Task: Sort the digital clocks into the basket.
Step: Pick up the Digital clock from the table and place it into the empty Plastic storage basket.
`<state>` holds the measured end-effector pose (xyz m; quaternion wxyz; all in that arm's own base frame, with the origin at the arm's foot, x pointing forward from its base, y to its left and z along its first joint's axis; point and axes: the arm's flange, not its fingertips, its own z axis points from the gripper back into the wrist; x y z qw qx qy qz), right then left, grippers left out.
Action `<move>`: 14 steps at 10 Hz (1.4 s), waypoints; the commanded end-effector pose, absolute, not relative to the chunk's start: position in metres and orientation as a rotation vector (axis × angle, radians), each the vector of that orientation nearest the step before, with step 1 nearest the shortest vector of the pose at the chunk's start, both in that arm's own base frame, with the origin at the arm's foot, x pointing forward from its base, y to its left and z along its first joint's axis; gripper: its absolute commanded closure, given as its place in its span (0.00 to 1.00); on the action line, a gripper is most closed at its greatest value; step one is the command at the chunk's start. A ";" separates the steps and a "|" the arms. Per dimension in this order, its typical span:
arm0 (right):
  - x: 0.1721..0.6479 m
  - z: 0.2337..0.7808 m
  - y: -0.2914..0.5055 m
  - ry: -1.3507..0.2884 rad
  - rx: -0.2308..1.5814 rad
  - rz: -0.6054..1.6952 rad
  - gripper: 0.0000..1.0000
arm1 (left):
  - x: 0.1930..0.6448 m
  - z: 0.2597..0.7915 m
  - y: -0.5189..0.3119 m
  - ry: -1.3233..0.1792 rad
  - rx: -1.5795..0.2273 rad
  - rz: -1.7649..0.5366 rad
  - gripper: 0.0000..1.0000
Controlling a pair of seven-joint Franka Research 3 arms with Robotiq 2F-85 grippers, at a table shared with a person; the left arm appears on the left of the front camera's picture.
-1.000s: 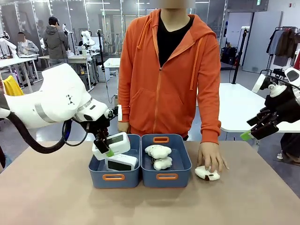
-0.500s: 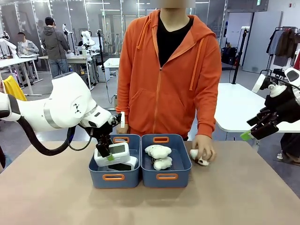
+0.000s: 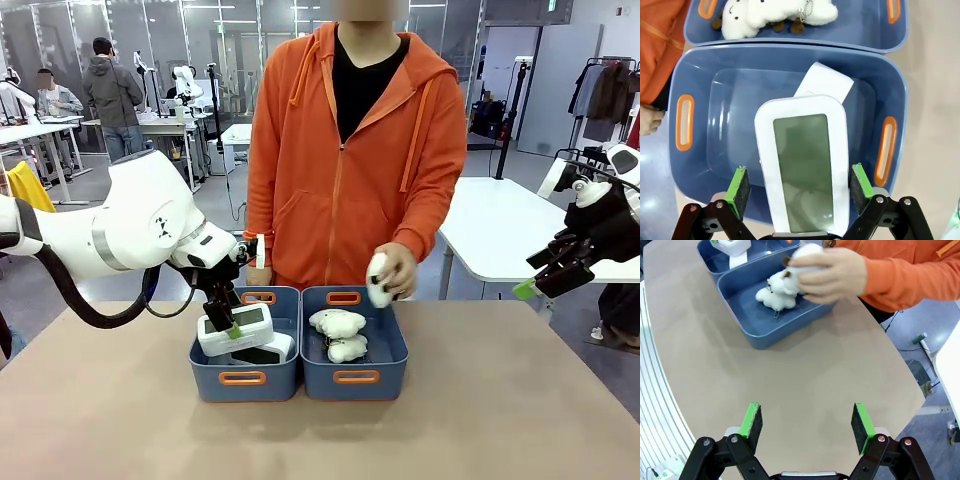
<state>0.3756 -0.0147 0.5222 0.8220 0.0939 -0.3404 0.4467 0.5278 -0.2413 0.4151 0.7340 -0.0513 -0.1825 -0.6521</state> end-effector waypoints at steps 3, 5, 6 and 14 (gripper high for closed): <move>0.377 0.524 -0.012 -0.714 0.196 0.931 0.10 | 0.528 0.418 -0.240 -0.405 -0.111 -1.429 0.00; 0.377 0.524 -0.012 -0.714 0.196 0.931 0.10 | 0.528 0.418 -0.240 -0.405 -0.111 -1.429 0.00; 0.377 0.524 -0.012 -0.714 0.196 0.931 0.10 | 0.528 0.418 -0.240 -0.405 -0.111 -1.429 0.00; 0.377 0.524 -0.012 -0.714 0.196 0.931 0.10 | 0.526 0.420 -0.240 -0.391 -0.121 -1.424 0.00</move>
